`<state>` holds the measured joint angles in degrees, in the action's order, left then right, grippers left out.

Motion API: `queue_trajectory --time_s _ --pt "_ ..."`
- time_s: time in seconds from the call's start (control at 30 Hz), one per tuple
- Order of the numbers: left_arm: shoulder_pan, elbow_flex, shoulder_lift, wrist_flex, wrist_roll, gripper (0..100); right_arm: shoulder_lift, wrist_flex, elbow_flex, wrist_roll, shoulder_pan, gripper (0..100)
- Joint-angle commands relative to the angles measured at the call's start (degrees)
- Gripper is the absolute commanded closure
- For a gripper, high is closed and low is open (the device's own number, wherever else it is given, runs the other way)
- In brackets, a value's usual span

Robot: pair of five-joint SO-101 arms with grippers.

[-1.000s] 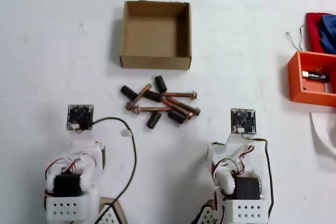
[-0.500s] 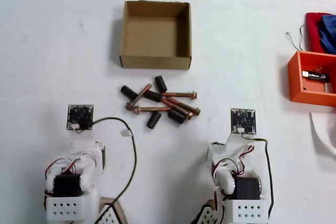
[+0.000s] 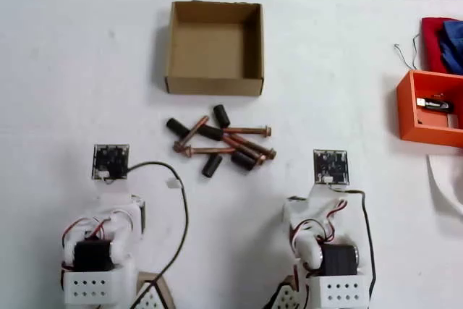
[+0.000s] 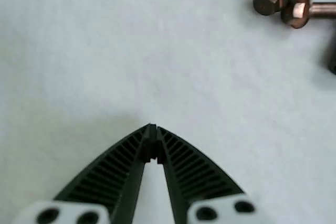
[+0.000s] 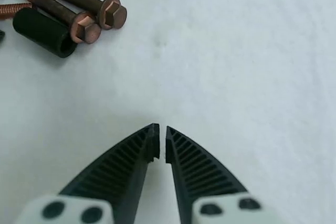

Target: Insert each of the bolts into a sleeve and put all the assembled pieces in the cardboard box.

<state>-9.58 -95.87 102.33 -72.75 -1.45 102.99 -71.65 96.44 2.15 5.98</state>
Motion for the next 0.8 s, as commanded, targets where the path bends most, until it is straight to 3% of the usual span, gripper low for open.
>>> queue_trajectory --time_s 0.0,0.2,0.33,0.53,0.77 --pt "0.00 -1.27 0.62 -0.09 0.09 97 0.04 -0.22 0.62 -0.09 0.75 97.6" --pt "0.00 -1.27 0.62 -0.09 0.09 97 0.04 0.31 0.62 -0.44 1.10 97.5" --pt "0.00 -1.27 0.62 -0.09 0.09 97 0.04 4.09 0.62 -0.44 5.93 97.4" --pt "0.00 -1.27 0.62 -0.09 0.09 97 0.04 19.74 0.62 -0.35 14.20 97.4" --pt "0.00 -1.27 0.62 -0.09 0.09 97 0.04 39.08 -0.09 -4.48 11.82 97.4"
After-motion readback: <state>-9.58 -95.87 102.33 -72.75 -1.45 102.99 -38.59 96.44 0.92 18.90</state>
